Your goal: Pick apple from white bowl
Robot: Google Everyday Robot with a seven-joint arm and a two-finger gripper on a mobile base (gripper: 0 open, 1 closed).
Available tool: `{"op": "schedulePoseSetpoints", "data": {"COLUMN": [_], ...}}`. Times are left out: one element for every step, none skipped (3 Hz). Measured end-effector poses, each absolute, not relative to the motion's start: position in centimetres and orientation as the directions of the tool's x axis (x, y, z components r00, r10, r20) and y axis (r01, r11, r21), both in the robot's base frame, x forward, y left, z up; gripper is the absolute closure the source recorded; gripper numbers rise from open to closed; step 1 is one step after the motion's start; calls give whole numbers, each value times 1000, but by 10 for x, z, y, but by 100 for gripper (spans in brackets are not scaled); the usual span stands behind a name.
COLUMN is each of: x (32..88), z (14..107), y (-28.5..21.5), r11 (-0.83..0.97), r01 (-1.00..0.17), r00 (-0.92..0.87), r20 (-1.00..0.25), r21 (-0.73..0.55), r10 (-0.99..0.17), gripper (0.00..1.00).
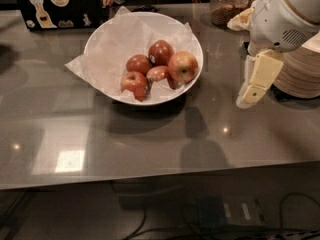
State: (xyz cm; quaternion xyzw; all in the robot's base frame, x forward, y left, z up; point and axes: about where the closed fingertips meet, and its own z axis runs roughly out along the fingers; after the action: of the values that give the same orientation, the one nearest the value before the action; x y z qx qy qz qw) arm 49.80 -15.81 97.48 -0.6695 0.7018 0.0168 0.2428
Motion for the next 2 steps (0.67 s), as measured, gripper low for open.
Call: {"op": "schedulePoseSetpoints", "data": {"x": [499, 516], "z": [975, 976], "y": [-156, -140], "r11": [117, 96], "r01": [-944, -941], "r00": [13, 58], "r20": [-389, -435], "r21": [-309, -325], "r10": [-921, -899], "gripper": [0, 0]}}
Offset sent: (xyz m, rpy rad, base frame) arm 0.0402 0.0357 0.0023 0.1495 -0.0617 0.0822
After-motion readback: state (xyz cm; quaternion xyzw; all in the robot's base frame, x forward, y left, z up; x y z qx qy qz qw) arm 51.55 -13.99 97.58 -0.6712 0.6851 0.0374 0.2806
